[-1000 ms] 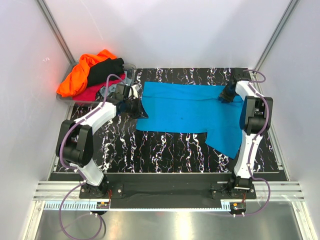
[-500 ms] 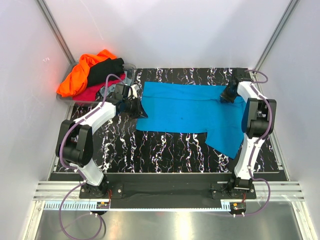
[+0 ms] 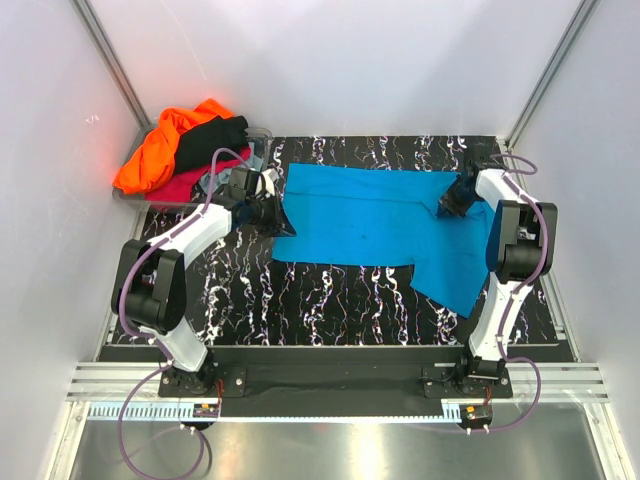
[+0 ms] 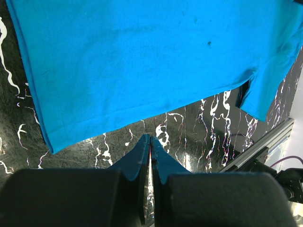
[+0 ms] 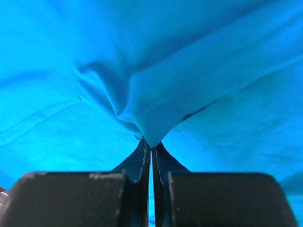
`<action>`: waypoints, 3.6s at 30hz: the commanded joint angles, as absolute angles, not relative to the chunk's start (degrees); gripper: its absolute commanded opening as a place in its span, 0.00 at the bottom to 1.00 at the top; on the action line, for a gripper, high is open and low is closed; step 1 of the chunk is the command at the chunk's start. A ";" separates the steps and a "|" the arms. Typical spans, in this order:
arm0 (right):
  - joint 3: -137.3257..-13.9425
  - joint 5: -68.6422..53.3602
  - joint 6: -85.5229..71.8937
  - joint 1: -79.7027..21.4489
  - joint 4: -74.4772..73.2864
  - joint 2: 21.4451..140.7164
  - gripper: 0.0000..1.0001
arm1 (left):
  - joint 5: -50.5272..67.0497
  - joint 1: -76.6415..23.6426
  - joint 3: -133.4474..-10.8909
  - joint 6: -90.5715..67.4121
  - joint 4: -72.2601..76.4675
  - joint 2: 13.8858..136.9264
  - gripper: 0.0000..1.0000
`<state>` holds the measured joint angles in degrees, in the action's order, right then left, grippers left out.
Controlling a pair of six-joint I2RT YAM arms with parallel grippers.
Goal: Fold and stack the t-shirts
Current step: Fold the tshirt
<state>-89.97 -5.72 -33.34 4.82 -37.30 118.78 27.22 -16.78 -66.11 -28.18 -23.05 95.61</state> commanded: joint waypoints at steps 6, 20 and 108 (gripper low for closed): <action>-86.32 -8.17 -43.84 4.13 -38.50 112.50 0.05 | 28.48 -16.35 -66.88 -27.33 -22.24 94.83 0.07; -77.42 -2.90 -35.08 12.11 -36.12 99.83 0.56 | 30.32 -17.48 -69.96 -25.40 -22.32 97.02 0.11; -79.63 -16.97 -30.23 23.29 -23.02 111.89 0.04 | 4.31 -48.08 -120.59 -69.28 8.18 150.14 0.00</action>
